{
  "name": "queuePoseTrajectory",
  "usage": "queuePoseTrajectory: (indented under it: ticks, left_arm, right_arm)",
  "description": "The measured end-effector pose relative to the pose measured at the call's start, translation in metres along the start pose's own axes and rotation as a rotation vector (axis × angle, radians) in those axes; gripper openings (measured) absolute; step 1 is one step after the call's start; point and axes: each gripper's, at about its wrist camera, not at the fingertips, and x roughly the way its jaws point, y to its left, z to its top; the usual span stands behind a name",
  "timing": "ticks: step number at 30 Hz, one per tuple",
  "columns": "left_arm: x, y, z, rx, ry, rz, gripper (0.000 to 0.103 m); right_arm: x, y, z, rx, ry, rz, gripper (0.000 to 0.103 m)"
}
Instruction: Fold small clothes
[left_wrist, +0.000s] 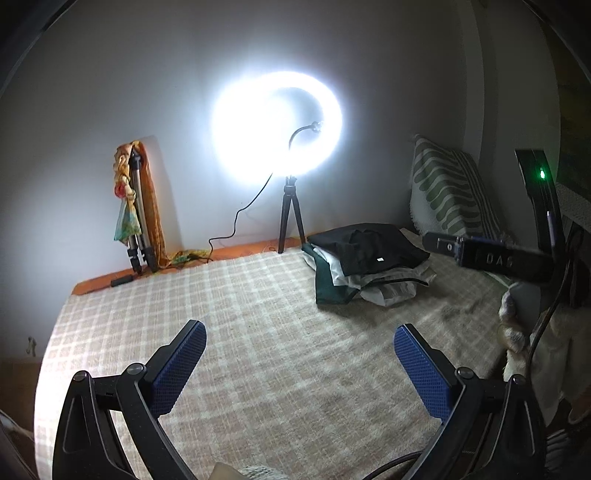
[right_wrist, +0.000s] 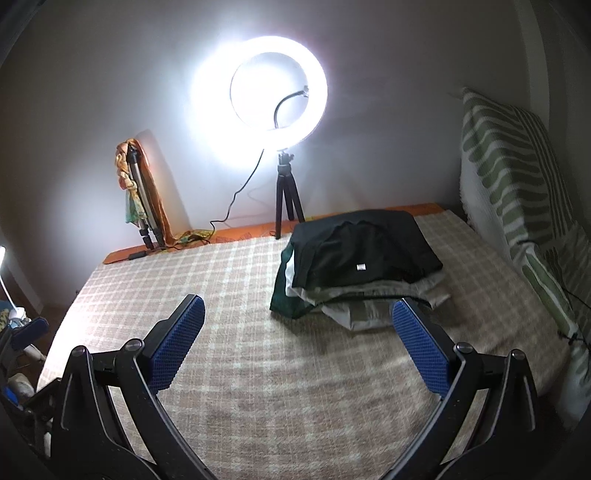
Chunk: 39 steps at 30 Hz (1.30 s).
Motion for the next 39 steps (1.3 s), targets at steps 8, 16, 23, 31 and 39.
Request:
queuePoseTrajectory:
  ticks: [8, 16, 23, 31, 39]
  left_arm:
    - [0.004, 0.009, -0.010, -0.009, 0.019, 0.030, 0.102]
    - [0.008, 0.012, -0.019, 0.018, 0.043, 0.059, 0.102]
    - [0.008, 0.013, -0.021, 0.025, 0.044, 0.066, 0.102]
    - [0.008, 0.013, -0.021, 0.026, 0.043, 0.066, 0.102]
    - [0.007, 0.013, -0.020, 0.025, 0.043, 0.064, 0.102]
  right_arm:
    - [0.009, -0.008, -0.021, 0.043, 0.012, -0.020, 0.103]
    - [0.017, -0.010, -0.028, 0.036, 0.017, -0.049, 0.103]
    - [0.020, -0.005, -0.032, 0.013, 0.023, -0.061, 0.103]
    - [0.022, -0.006, -0.031, 0.028, 0.018, -0.059, 0.103]
    - [0.023, -0.008, -0.031, 0.033, 0.018, -0.059, 0.103]
